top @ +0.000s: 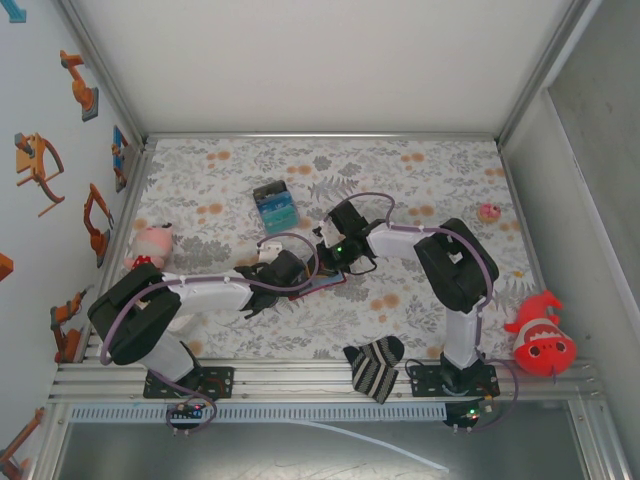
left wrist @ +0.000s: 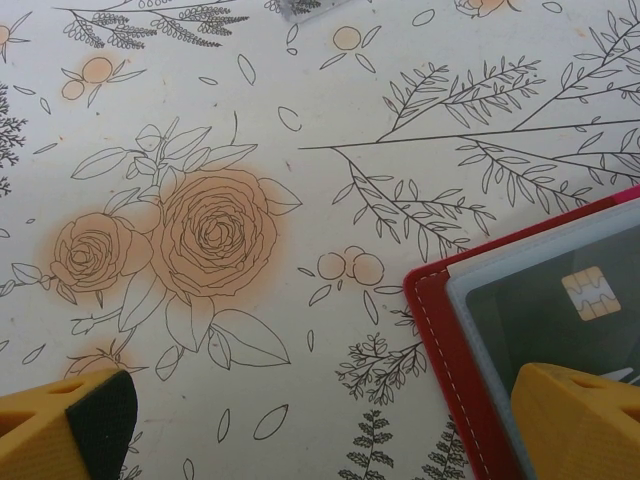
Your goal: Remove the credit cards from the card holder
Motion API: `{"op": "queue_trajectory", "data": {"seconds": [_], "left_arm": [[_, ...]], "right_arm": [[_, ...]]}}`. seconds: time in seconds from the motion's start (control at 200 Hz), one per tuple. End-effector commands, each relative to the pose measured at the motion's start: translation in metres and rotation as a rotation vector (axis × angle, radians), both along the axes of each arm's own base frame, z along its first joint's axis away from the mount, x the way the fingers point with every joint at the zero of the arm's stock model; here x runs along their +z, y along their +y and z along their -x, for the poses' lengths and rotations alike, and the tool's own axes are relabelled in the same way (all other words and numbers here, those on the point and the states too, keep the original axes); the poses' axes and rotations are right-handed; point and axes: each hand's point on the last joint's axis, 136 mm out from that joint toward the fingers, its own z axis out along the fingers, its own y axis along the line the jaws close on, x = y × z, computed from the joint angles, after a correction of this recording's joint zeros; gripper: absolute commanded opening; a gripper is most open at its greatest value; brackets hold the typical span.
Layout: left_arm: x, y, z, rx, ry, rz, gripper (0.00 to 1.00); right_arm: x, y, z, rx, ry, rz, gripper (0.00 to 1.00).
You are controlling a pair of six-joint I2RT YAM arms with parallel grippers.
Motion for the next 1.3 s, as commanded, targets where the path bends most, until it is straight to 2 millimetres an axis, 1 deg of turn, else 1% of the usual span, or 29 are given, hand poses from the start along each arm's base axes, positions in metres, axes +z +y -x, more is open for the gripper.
{"op": "queue_trajectory", "data": {"seconds": [0.0,0.085,0.351,0.671,0.866,0.992,1.052,1.137,1.297], "left_arm": [[-0.013,0.007,0.019,-0.024,0.089,-0.034,0.97],[-0.012,0.009,0.02,-0.024,0.089,-0.036,0.97],[-0.01,0.018,0.021,-0.009,0.078,-0.057,0.97],[-0.005,0.019,0.018,-0.004,0.059,-0.062,0.97],[0.0,0.015,0.013,-0.007,0.039,-0.048,0.97],[-0.002,0.016,0.013,-0.004,0.043,-0.058,0.97],[-0.003,0.017,0.013,-0.007,0.048,-0.063,0.97],[-0.006,0.018,0.015,-0.012,0.057,-0.075,0.97],[-0.008,0.02,0.016,-0.013,0.065,-0.086,0.97]], "right_arm": [[0.001,0.008,-0.002,0.022,-0.024,-0.045,0.0],[-0.001,0.005,-0.003,0.019,-0.03,-0.024,0.0],[-0.002,-0.012,-0.016,-0.022,-0.055,0.01,0.0],[0.001,-0.02,-0.022,-0.029,-0.074,0.018,0.0],[0.006,-0.016,-0.017,-0.028,-0.05,-0.033,0.0],[0.015,-0.006,-0.013,-0.024,-0.018,-0.129,0.12],[0.019,-0.002,-0.011,-0.02,-0.007,-0.166,0.15],[0.023,0.001,-0.012,-0.018,-0.006,-0.195,0.16],[0.022,0.003,-0.011,-0.012,-0.005,-0.206,0.18]]}}
